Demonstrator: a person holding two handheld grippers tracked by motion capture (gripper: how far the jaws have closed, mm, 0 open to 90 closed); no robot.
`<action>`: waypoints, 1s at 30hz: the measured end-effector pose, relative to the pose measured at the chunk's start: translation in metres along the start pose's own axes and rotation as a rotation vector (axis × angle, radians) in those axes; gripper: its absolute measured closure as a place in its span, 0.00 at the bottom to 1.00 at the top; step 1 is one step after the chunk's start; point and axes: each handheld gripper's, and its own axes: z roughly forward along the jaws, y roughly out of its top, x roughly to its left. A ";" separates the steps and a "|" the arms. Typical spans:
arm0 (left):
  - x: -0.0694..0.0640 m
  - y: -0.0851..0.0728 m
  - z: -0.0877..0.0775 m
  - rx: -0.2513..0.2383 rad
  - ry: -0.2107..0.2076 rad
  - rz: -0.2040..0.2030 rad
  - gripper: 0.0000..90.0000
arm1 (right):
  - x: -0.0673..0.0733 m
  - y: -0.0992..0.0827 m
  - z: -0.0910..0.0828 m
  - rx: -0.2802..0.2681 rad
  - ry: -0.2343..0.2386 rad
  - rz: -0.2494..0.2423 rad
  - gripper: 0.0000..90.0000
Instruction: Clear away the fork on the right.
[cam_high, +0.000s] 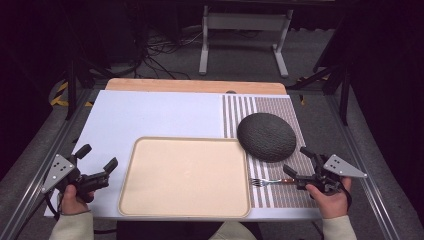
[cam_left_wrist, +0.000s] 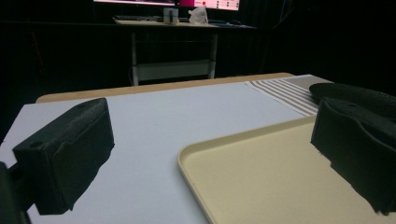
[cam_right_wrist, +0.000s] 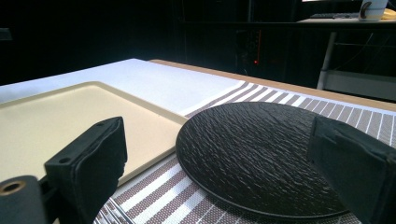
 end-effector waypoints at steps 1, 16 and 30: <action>0.000 0.000 0.000 0.003 0.001 0.005 0.00 | -0.001 0.000 0.000 0.001 0.002 0.001 0.06; -0.001 0.001 -0.001 0.010 0.007 0.017 0.00 | 0.002 0.005 0.002 0.062 0.015 -0.008 0.06; 0.000 0.002 -0.001 0.006 0.009 0.013 0.00 | 0.006 0.044 0.022 0.186 0.113 -0.090 0.06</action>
